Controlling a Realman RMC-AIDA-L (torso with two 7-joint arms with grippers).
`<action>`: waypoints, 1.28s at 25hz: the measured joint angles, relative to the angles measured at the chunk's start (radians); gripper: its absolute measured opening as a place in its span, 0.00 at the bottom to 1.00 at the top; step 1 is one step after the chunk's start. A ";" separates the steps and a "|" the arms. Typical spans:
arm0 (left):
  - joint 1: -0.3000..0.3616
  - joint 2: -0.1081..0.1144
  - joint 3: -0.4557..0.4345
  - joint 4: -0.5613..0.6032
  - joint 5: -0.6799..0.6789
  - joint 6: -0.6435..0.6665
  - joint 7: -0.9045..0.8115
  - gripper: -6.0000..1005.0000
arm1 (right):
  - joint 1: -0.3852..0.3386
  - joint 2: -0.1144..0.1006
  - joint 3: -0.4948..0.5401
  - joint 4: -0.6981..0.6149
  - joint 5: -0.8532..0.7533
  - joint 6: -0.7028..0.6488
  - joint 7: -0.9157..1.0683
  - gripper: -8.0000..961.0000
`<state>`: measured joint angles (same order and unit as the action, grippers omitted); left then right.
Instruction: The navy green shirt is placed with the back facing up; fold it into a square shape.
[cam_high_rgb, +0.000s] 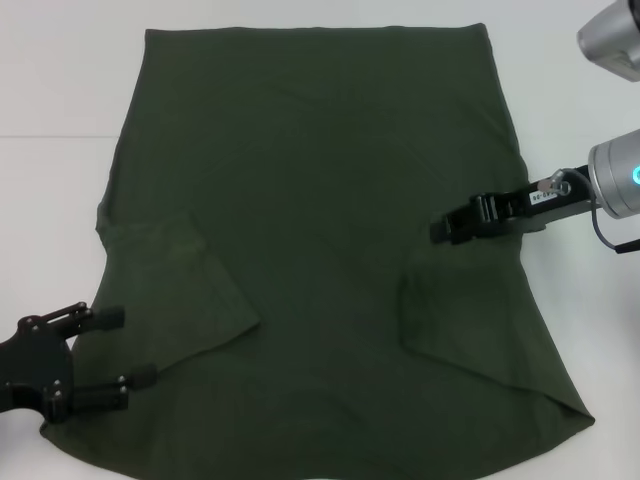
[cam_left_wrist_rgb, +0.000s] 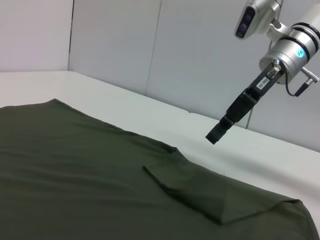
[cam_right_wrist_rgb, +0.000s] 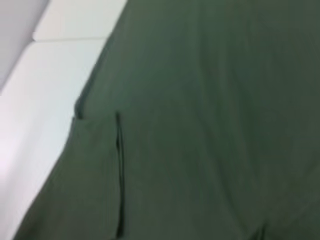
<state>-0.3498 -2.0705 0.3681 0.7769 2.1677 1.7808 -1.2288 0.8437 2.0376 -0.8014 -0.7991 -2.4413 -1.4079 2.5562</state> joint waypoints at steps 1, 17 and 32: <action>0.000 0.000 -0.001 0.000 -0.001 0.000 0.000 0.90 | -0.006 -0.002 0.000 0.005 0.021 0.003 -0.008 0.34; -0.004 0.040 -0.100 -0.021 -0.014 0.023 -0.341 0.90 | -0.350 0.009 0.080 0.088 0.549 -0.247 -0.803 0.75; -0.087 0.167 -0.021 -0.031 0.268 0.024 -1.079 0.90 | -0.481 0.051 0.065 0.207 0.496 -0.299 -1.493 0.83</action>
<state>-0.4369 -1.9037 0.3473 0.7454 2.4360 1.8045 -2.3079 0.3622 2.0888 -0.7369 -0.5919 -1.9453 -1.7066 1.0630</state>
